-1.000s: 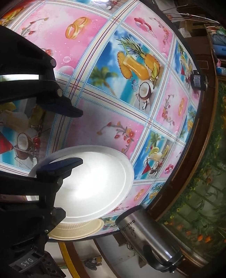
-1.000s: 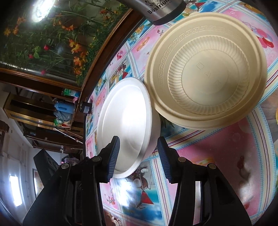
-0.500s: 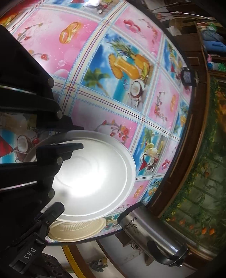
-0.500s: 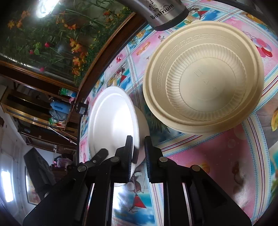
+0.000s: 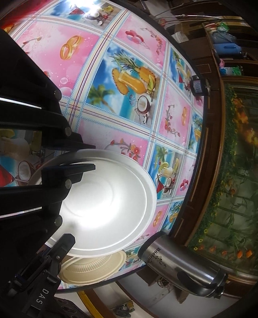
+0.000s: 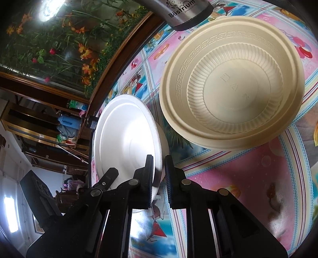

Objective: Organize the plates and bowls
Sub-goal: 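Grasp the rim of the white foam bowl with the left tool while the right tool grips it, then carry the white foam bowl with both tools toward the red plate stack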

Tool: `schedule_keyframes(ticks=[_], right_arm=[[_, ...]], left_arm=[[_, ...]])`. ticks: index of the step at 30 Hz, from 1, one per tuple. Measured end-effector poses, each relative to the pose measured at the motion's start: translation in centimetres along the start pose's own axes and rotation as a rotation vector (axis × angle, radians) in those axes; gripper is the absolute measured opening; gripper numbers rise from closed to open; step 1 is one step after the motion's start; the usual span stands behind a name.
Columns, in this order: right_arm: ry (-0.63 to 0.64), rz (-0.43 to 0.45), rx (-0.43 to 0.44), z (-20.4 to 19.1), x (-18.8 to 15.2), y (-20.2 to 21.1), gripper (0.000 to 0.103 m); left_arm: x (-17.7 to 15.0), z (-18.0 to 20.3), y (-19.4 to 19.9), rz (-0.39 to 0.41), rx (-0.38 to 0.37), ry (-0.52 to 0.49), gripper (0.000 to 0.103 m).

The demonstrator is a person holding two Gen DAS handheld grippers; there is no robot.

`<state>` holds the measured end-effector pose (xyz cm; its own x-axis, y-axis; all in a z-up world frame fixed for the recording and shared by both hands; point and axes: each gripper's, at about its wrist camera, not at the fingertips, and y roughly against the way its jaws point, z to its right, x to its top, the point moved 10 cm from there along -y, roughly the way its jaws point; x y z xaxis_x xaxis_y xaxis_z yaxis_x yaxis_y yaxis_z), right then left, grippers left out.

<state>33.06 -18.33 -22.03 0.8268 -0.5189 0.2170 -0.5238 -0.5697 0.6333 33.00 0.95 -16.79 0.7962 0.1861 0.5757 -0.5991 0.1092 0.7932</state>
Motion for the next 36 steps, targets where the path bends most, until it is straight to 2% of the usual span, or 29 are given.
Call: schedule_keyframes(ticks=[21, 36], right_arm=[[0.001, 0.011, 0.049, -0.8, -1.3, 1.2, 0.012], [0.042, 0.0, 0.104, -3.2, -5.1, 3.4, 0.012]], left_arm=[[-0.8, -0.3, 4.3, 0.082, 0.02, -0.035, 0.009], [-3.1, -3.0, 9.2, 0.131, 0.054, -0.034, 0.009]])
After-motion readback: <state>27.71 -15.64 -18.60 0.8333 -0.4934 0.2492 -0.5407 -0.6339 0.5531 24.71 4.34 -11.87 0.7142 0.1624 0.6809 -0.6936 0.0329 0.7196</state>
